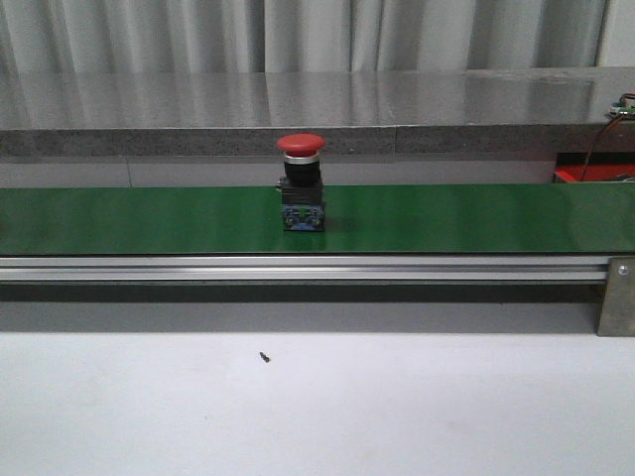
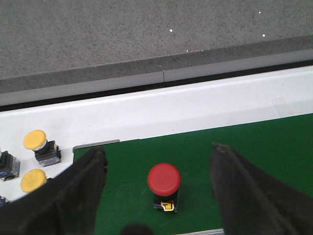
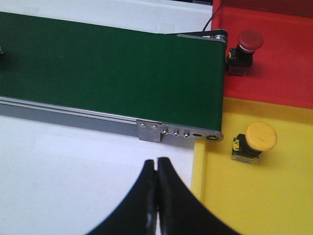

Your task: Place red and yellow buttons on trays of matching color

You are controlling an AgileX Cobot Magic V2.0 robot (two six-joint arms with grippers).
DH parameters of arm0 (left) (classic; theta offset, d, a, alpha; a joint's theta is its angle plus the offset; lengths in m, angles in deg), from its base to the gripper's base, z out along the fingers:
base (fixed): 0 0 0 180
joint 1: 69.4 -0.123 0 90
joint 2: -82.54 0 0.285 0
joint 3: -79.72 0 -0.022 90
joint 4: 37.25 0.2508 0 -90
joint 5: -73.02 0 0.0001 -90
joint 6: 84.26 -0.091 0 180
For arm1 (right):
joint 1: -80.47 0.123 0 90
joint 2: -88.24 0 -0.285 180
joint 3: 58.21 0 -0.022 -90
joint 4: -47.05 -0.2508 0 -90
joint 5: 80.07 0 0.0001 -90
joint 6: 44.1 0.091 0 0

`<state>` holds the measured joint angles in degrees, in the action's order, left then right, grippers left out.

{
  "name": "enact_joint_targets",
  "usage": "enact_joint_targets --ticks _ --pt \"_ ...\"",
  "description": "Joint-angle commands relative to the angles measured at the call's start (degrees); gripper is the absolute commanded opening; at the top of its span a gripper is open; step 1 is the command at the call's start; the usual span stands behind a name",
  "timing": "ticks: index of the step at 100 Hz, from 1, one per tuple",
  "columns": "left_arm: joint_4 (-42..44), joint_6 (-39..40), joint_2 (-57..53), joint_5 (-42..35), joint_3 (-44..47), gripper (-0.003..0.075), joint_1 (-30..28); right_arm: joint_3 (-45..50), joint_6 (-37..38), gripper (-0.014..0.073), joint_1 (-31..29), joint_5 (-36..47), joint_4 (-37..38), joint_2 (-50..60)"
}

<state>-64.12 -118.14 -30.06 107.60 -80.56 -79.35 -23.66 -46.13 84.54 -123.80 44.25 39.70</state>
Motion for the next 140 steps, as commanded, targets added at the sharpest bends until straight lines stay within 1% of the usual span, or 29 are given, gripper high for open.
enact_joint_targets --ticks 1,8,15,28,34,48,60,69,83,87,92,95,97,102,104,107,112,116,128,140 --pt "-2.26 -0.66 -6.69 -6.56 4.16 0.0391 0.55 -1.33 -0.22 -0.0068 0.08 3.76 0.62 0.24" --pt "-2.55 -0.66 -10.59 -8.36 7.98 0.0359 1.77 -1.33 -0.22 -0.0068 0.08 3.76 0.62 0.24" --pt "-2.92 -0.66 -14.53 -9.68 11.80 0.0312 3.49 -1.33 -0.22 -0.0068 0.08 4.09 0.62 0.24" --pt "-3.59 -0.56 -20.74 -11.73 18.00 0.0194 6.04 -1.33 -0.22 -0.0068 0.08 4.27 0.62 0.24" --pt "-3.56 -0.19 -23.18 -12.71 20.36 0.0141 6.52 -1.33 -0.22 -0.0068 0.08 4.21 0.62 0.24" --pt "-3.72 0.45 -28.04 -15.92 26.10 0.0043 6.66 -1.33 -0.22 -0.0068 0.08 4.21 0.56 0.24" --pt "-4.80 0.46 -31.81 -18.60 29.50 0.0001 6.66 -1.33 -0.22 -0.0068 0.08 4.47 0.52 0.18" --pt "-4.80 0.46 -33.12 -19.14 30.69 -0.0011 6.89 -1.33 -0.22 -0.0068 0.08 4.46 -0.21 0.13" --pt "-4.80 0.46 -33.23 -19.04 30.67 -0.0012 8.81 -1.33 -0.33 -0.0055 0.08 3.61 -1.70 0.13" --pt "-4.80 0.46 -33.23 -19.04 30.67 -0.0012 9.24 -1.33 -0.43 -0.0021 0.08 3.31 -2.21 0.13" --pt "-4.80 0.46 -33.23 -19.04 30.67 -0.0012 9.51 -1.33 -1.05 0.0055 0.08 3.19 -3.12 0.13" --pt "-4.80 0.46 -33.23 -19.04 30.67 -0.0012 9.61 -1.33 -1.68 0.0127 0.08 3.19 -3.65 0.13" --pt "-4.80 0.46 -33.23 -19.04 30.67 -0.0012 9.61 -1.33 -2.23 0.0160 0.08 3.27 -4.05 0.13" --pt "-4.80 0.46 -33.23 -19.04 30.67 -0.0012 9.61 -1.33 -3.20 0.0301 0.08 3.41 -4.99 0.13" --pt "-4.80 0.46 -33.23 -19.04 30.67 -0.0012 9.61 -1.33 -3.43 0.0337 0.08 3.50 -5.30 0.13" --pt "-4.80 0.46 -33.23 -19.04 30.67 -0.0012 9.61 -1.33 -3.72 0.0421 0.08 3.76 -5.74 0.13" --pt "-4.80 0.46 -33.23 -19.04 30.67 -0.0012 9.61 -1.39 -4.70 0.0504 0.08 3.98 -6.26 0.06" --pt "-4.80 0.46 -33.23 -19.04 30.67 -0.0012 9.61 -1.71 -5.06 0.0533 0.08 3.76 -6.63 -0.30" --pt "-4.80 0.46 -33.23 -19.04 30.67 -0.0012 9.61 -4.72 -6.48 0.0517 0.12 0.49 -9.01 -3.49" --pt "-4.80 0.46 -33.23 -19.04 30.67 -0.0012 9.61 -9.05 -10.49 0.0517 0.18 -1.70 -12.31 -9.53"
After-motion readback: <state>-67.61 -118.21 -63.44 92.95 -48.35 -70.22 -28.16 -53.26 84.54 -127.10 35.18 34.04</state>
